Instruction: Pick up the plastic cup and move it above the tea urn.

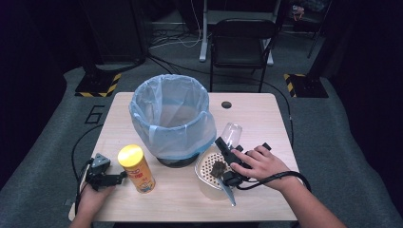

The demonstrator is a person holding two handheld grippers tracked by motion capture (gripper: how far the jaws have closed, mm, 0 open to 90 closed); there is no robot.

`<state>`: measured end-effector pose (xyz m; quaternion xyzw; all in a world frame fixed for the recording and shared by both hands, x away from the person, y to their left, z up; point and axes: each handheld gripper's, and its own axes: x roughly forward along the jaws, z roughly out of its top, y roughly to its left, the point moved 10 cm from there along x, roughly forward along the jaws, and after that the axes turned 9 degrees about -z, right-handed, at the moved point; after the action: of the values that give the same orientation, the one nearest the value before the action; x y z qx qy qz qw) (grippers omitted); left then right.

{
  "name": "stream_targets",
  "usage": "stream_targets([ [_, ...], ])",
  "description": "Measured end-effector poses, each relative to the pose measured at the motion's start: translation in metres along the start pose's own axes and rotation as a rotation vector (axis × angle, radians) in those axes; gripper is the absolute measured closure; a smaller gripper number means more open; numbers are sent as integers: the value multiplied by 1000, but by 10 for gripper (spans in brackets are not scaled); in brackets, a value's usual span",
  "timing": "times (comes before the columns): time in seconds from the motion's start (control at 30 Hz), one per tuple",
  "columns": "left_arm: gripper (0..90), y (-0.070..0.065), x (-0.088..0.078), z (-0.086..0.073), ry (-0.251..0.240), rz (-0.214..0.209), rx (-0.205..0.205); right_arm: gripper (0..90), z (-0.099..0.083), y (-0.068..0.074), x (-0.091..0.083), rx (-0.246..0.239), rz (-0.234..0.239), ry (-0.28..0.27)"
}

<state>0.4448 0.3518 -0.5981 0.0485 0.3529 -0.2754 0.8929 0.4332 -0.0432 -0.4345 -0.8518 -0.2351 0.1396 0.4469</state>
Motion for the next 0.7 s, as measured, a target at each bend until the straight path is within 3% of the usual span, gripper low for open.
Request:
stream_targets([
  [0.43,113,0,0,0,0,0,-1,339,0,0,0,3,-2,-3],
  [0.7,113,0,0,0,0,0,0,338,-1,-1,-1,65,7,-1],
])
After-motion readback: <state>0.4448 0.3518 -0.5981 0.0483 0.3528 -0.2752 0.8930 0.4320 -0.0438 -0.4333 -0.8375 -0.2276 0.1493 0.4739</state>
